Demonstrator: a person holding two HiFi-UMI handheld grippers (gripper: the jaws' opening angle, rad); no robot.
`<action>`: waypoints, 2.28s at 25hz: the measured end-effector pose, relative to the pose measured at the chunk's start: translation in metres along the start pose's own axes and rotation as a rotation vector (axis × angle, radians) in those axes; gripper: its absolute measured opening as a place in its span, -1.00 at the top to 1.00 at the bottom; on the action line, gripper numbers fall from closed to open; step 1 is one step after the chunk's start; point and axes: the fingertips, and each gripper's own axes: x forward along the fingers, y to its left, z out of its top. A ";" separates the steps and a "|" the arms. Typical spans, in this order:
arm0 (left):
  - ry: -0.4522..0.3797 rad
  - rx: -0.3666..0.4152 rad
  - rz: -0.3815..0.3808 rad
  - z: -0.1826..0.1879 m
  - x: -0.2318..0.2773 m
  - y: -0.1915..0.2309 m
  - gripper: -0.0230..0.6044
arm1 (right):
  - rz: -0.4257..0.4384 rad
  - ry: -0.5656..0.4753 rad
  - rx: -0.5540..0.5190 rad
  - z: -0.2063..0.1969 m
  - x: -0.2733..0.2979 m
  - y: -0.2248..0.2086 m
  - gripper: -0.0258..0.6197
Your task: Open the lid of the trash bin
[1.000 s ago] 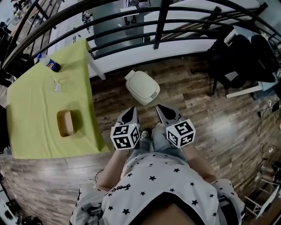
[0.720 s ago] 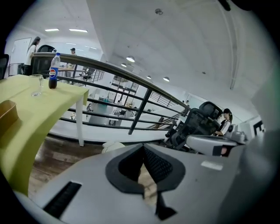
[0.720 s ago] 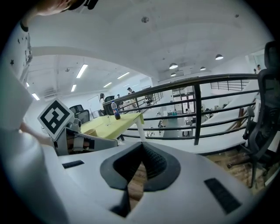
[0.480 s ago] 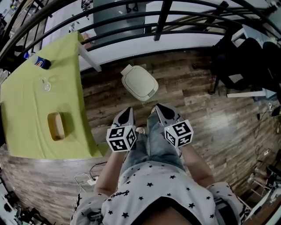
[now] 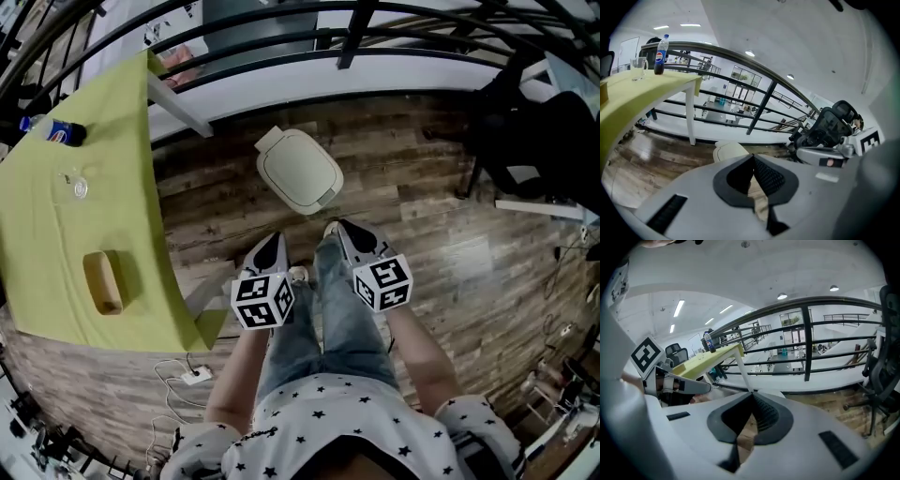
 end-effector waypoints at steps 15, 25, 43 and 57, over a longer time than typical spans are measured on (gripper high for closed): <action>0.077 -0.035 0.044 -0.046 0.073 0.027 0.91 | -0.012 0.099 0.006 -0.073 0.094 -0.057 0.94; 0.106 -0.058 0.060 -0.070 0.105 0.043 0.91 | -0.015 0.194 -0.003 -0.134 0.141 -0.081 0.94; 0.122 -0.113 0.079 -0.112 0.133 0.064 0.91 | -0.042 0.353 -0.050 -0.221 0.196 -0.111 0.94; 0.146 -0.152 0.083 -0.128 0.139 0.072 0.91 | -0.064 0.388 -0.045 -0.239 0.213 -0.125 0.94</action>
